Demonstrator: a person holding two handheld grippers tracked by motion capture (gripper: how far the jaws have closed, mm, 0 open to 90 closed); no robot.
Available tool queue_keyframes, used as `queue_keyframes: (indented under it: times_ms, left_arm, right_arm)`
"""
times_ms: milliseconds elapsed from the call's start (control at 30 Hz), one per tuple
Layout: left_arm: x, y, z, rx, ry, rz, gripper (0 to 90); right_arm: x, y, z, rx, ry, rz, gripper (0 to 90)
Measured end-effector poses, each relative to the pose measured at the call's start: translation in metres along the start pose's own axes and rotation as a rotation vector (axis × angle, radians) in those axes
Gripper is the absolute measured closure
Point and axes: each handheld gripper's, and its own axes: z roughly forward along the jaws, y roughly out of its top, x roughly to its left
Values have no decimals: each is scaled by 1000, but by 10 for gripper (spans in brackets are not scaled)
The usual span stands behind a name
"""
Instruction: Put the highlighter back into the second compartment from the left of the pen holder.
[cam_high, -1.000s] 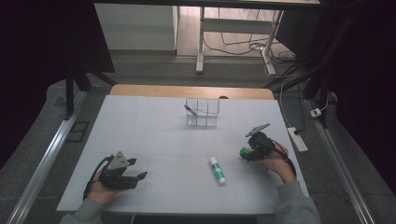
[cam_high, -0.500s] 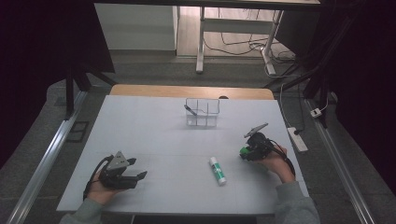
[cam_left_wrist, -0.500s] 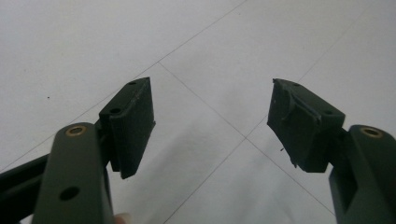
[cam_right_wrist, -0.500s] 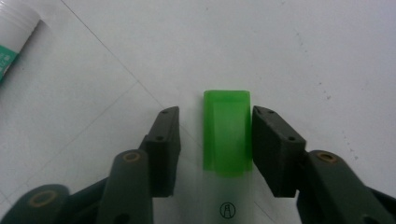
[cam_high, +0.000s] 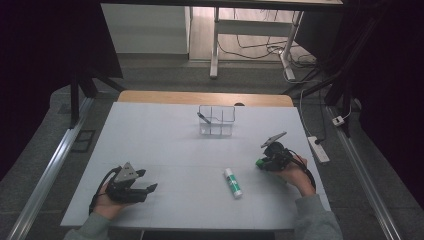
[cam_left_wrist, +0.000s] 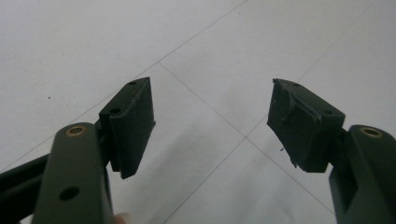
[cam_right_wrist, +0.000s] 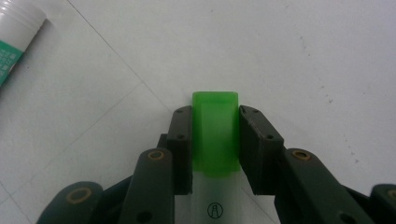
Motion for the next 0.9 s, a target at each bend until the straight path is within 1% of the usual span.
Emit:
queue_keyframes:
  times_ms: [200, 500, 567, 667, 700, 767, 900]
  left_arm:
    - [0, 0, 0, -1, 1, 0, 306]
    - [0, 0, 0, -1, 2, 0, 306]
    - [0, 0, 0, -1, 2, 1, 306]
    - [0, 0, 0, -1, 3, 1, 306]
    - [0, 0, 0, -1, 4, 1, 306]
    - [0, 0, 0, -2, 3, 0, 306]
    - [0, 0, 0, -2, 5, 1, 306]
  right_arm:
    - [0, -1, -3, -16, -7, 1, 672]
    - [-3, -1, -21, -112, -4, 23, 672]
    - [-3, 0, -25, -135, -7, 37, 672]
    - [-4, 1, -32, -164, -28, 61, 672]
    - [-4, 1, -34, -184, -31, 73, 672]
    - [-4, 1, -38, -206, -29, 91, 672]
    - [-4, 2, -46, -263, -35, 101, 672]
